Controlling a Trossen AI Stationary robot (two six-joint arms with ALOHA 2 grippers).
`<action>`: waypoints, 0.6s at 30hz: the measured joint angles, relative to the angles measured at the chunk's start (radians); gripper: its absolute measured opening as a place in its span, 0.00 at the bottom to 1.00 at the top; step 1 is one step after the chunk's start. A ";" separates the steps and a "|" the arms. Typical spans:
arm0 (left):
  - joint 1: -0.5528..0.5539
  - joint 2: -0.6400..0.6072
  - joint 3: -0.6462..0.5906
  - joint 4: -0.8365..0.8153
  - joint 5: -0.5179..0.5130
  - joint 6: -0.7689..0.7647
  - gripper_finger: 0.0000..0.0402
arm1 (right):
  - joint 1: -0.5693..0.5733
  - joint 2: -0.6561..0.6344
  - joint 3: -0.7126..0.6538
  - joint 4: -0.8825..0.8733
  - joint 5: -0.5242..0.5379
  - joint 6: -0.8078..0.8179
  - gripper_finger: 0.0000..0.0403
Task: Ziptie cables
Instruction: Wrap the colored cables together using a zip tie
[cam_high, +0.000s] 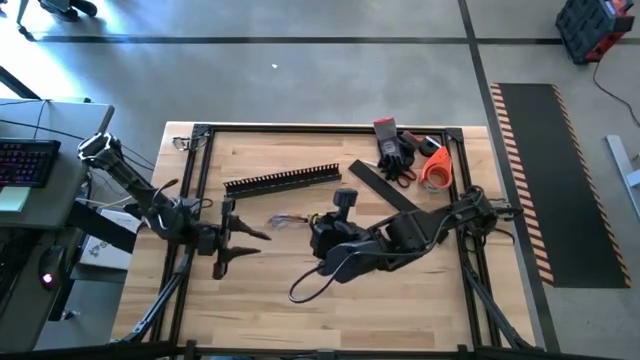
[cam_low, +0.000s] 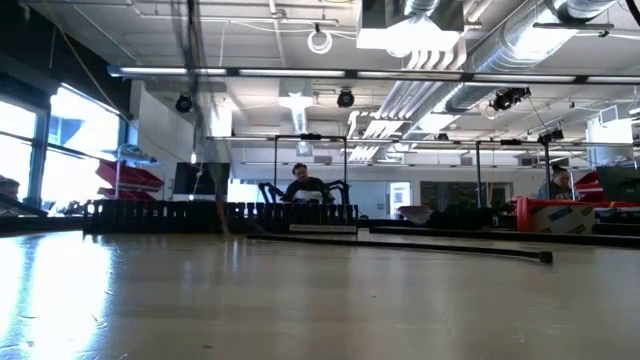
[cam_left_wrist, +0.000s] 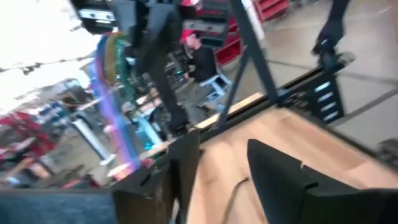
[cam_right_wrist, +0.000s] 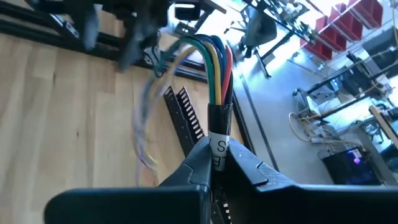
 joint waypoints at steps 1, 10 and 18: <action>0.009 0.001 0.000 0.004 -0.003 0.022 0.43 | 0.000 0.000 0.000 -0.001 -0.005 0.000 0.01; -0.053 0.041 0.043 0.148 -0.071 0.256 0.54 | -0.001 0.000 0.000 -0.011 -0.008 0.005 0.01; 0.000 0.251 0.046 0.448 -0.213 0.473 0.54 | 0.000 0.000 0.000 -0.008 -0.008 0.006 0.01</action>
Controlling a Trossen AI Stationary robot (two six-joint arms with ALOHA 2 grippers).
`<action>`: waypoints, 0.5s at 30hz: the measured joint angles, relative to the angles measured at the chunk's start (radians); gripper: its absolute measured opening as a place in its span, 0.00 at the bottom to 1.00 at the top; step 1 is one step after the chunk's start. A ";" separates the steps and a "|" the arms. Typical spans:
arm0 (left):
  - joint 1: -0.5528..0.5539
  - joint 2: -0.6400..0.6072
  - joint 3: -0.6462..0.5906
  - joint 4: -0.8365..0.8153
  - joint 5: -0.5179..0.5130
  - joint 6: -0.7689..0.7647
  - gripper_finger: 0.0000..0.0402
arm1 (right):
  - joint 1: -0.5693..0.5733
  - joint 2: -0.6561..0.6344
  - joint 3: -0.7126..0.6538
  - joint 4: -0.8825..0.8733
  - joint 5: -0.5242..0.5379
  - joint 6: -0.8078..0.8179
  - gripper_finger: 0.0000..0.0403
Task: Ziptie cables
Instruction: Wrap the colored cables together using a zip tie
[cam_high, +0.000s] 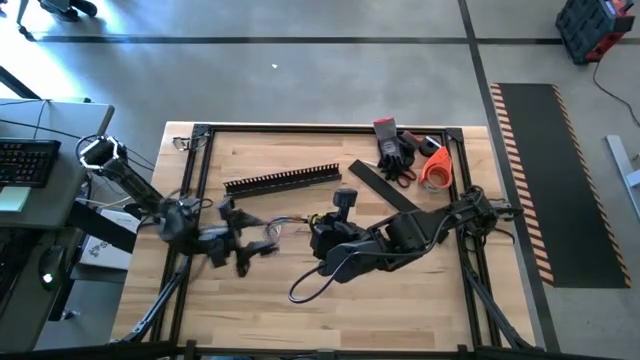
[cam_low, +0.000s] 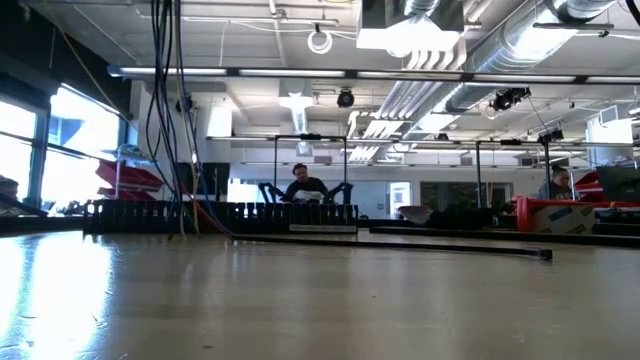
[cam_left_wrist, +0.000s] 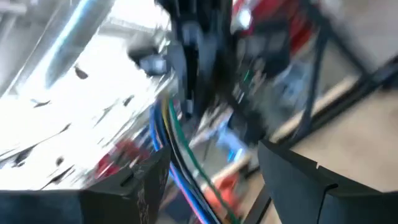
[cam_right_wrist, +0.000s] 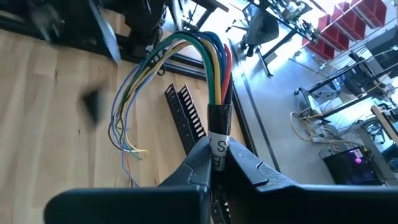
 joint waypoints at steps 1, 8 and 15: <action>0.008 0.025 -0.001 0.010 -0.027 0.009 0.54 | 0.000 0.000 0.000 -0.001 0.000 0.002 0.01; 0.012 0.077 0.015 0.082 -0.178 -0.070 0.54 | 0.000 0.002 0.000 -0.042 -0.001 0.050 0.01; 0.028 0.073 0.017 0.080 -0.178 -0.222 0.54 | -0.002 0.008 -0.001 -0.054 -0.002 0.067 0.01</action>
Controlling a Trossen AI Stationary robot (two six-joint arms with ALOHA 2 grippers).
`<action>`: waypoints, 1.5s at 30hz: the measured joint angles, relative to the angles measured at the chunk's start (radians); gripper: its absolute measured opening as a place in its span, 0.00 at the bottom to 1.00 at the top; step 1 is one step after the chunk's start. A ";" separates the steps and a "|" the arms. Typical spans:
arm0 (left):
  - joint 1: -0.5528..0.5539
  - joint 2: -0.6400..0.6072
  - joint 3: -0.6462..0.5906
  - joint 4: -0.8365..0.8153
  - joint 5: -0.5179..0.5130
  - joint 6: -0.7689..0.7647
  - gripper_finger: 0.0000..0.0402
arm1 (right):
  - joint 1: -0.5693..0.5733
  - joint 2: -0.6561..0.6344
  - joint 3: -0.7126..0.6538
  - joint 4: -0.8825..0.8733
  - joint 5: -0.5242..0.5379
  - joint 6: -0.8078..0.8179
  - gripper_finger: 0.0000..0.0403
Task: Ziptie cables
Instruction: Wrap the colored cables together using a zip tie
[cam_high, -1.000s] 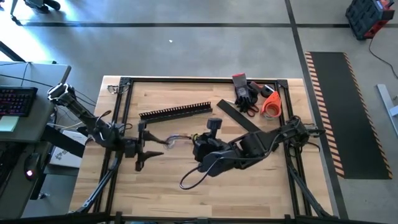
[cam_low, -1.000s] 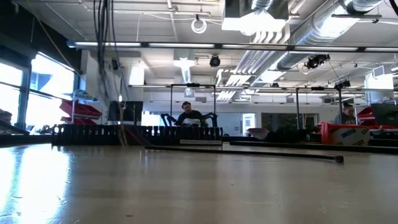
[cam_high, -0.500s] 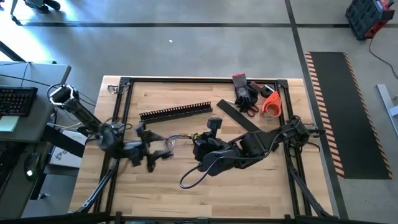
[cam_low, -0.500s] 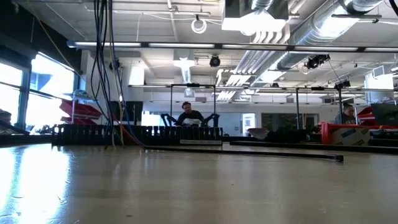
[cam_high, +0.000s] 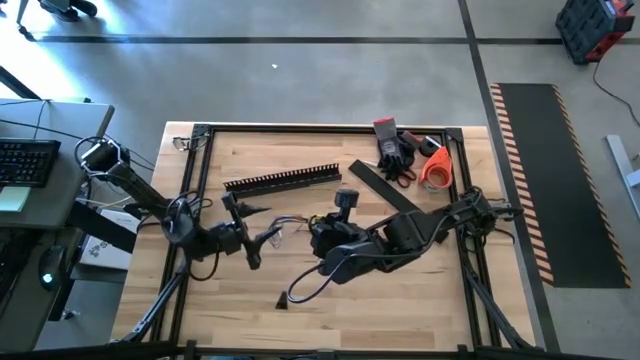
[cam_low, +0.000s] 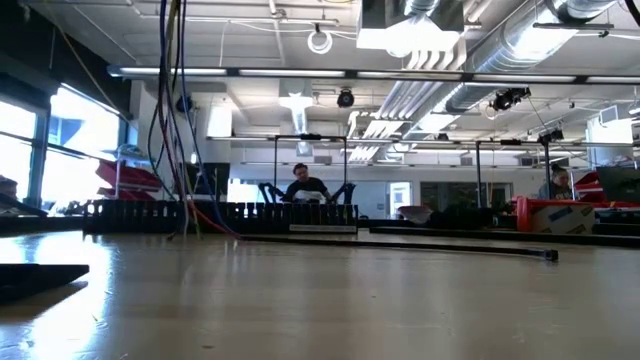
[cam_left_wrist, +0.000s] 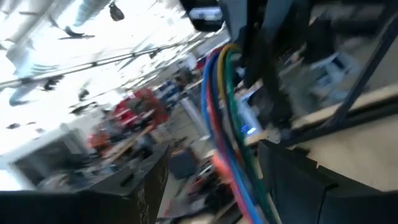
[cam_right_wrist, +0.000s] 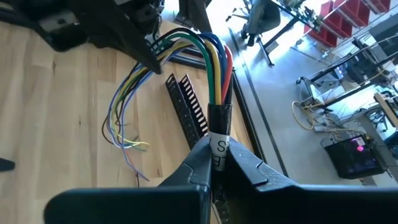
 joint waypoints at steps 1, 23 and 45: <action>0.012 0.006 0.000 0.001 0.031 -0.039 0.54 | 0.000 0.000 0.000 0.000 0.000 0.000 0.01; 0.178 0.118 -0.001 -0.426 0.007 -0.537 0.02 | 0.115 -0.129 0.000 -0.246 0.260 0.240 0.01; 0.278 -0.046 -0.001 -0.364 0.444 -0.477 0.59 | 0.052 -0.095 0.000 -0.367 0.124 0.399 0.01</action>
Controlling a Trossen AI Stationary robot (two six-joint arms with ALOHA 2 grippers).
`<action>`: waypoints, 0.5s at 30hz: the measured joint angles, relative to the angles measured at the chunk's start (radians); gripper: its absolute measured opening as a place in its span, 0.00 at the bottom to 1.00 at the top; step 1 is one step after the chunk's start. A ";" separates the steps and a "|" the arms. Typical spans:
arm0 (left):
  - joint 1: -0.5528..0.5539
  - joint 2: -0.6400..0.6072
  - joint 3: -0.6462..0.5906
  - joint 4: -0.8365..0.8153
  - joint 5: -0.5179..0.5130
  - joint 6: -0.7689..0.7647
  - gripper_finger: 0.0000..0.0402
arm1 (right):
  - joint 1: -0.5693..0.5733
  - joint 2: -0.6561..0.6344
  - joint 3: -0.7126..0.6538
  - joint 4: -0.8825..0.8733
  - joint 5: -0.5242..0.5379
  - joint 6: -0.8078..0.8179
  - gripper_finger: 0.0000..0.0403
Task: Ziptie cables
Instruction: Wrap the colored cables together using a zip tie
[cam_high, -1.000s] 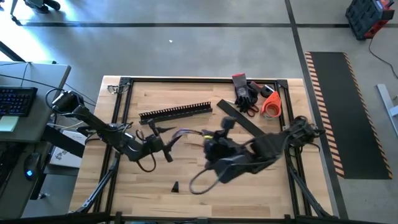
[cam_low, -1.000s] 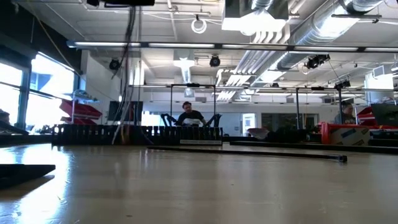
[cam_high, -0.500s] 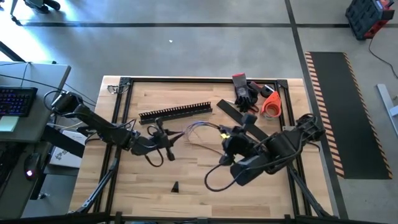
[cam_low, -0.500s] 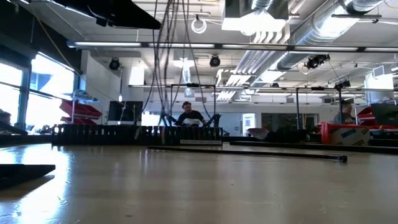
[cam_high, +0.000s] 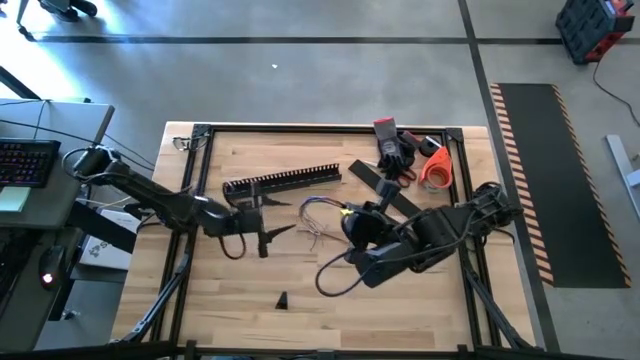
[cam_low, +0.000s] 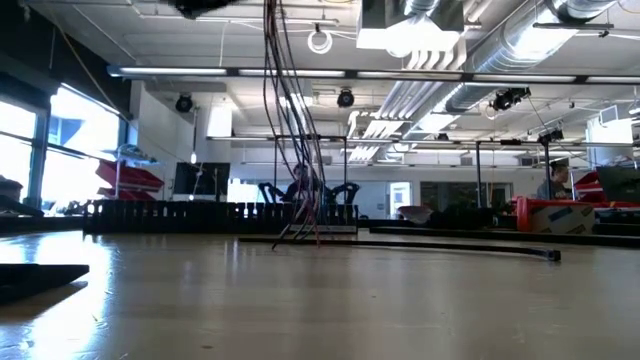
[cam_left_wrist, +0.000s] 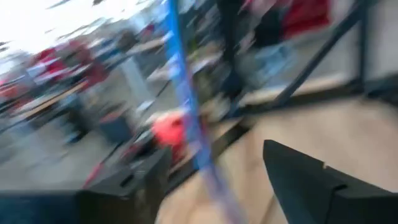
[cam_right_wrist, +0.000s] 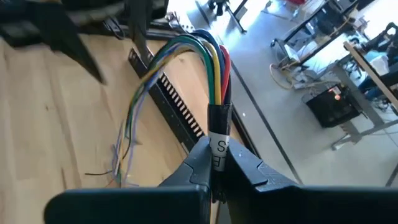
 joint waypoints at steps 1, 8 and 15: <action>0.015 -0.004 0.000 0.034 0.068 0.005 0.62 | -0.008 0.003 0.000 0.000 -0.001 0.000 0.01; 0.085 0.081 0.000 0.268 0.109 0.114 0.71 | -0.045 0.020 0.000 0.043 -0.039 -0.058 0.01; 0.094 0.222 0.004 0.495 -0.188 0.201 0.71 | -0.054 0.022 0.000 0.063 -0.067 -0.082 0.01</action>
